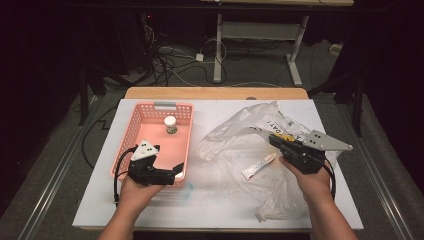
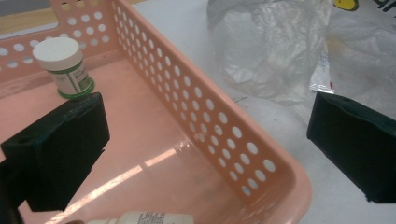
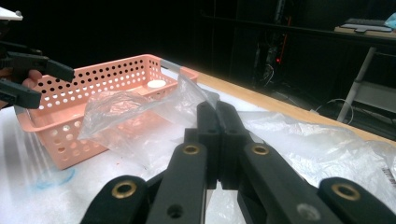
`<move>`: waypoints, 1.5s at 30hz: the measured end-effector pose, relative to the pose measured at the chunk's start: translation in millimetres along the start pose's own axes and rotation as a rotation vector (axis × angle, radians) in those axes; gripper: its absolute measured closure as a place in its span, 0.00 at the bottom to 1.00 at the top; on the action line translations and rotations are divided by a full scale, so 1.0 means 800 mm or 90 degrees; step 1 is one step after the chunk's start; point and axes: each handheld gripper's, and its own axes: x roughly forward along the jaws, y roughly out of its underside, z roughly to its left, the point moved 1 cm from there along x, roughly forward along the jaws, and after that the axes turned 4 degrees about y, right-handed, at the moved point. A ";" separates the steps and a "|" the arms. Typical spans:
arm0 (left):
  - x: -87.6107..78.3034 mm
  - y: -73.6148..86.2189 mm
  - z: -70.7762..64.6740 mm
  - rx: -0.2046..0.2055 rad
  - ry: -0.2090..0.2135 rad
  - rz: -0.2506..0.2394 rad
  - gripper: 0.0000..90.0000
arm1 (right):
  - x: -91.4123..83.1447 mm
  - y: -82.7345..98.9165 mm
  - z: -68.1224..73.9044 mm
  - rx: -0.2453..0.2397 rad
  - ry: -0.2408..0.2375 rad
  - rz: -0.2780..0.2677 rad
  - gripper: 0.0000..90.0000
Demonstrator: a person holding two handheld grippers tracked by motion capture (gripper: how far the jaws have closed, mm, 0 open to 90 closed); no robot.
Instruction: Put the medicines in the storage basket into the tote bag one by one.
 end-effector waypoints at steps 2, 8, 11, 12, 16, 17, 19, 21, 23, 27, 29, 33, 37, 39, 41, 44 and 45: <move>-0.001 0.001 0.004 0.000 -0.010 0.002 0.00 | 0.000 0.000 -0.001 0.003 0.000 -0.001 1.00; -0.004 0.004 0.018 -0.014 -0.028 0.007 0.00 | -0.002 0.001 -0.002 0.003 -0.001 -0.001 1.00; -0.009 0.004 0.022 -0.019 -0.040 0.005 0.00 | -0.002 0.002 -0.003 0.008 0.000 0.000 1.00; -0.010 0.005 0.023 -0.022 -0.042 0.004 0.00 | -0.002 0.002 -0.003 0.007 0.001 0.000 1.00; -0.017 0.000 0.026 -0.030 -0.045 -0.011 0.00 | -0.004 0.000 -0.003 0.008 0.003 -0.002 1.00; -0.018 -0.003 0.026 -0.031 -0.051 -0.009 0.00 | -0.005 0.000 -0.003 0.004 0.005 -0.003 1.00; -0.019 -0.009 0.028 -0.037 -0.053 -0.026 0.00 | -0.005 -0.001 -0.005 0.002 0.006 -0.004 1.00; -0.018 -0.017 0.030 -0.040 -0.055 -0.036 0.00 | -0.005 0.000 -0.006 0.008 0.007 -0.004 1.00; -0.017 -0.025 0.030 -0.036 -0.059 -0.043 0.00 | -0.005 0.000 -0.006 0.008 0.007 -0.003 1.00; -0.013 -0.041 0.033 -0.034 -0.049 -0.059 0.00 | -0.004 0.000 -0.005 0.007 0.005 -0.001 1.00; -0.008 -0.049 0.035 -0.032 -0.048 -0.058 0.00 | -0.003 0.000 -0.004 0.006 0.004 -0.001 1.00; 0.008 -0.063 0.044 -0.034 -0.056 -0.047 0.00 | -0.001 0.000 -0.004 0.004 0.003 -0.001 1.00; 0.030 -0.074 0.060 -0.056 -0.054 -0.032 0.00 | -0.002 0.000 -0.005 0.006 0.005 0.000 1.00; 0.040 -0.079 0.066 -0.053 -0.061 -0.021 0.00 | -0.002 0.000 -0.004 0.005 0.005 0.000 1.00; 0.049 -0.083 0.071 -0.053 -0.064 -0.016 0.00 | -0.002 0.000 -0.004 0.003 0.005 0.000 1.00; 0.062 -0.086 0.080 -0.059 -0.066 -0.010 0.00 | 0.000 0.001 -0.004 0.000 0.003 0.002 1.00; 0.066 -0.087 0.083 -0.065 -0.064 -0.011 0.00 | 0.001 0.001 -0.004 0.001 0.003 0.004 1.00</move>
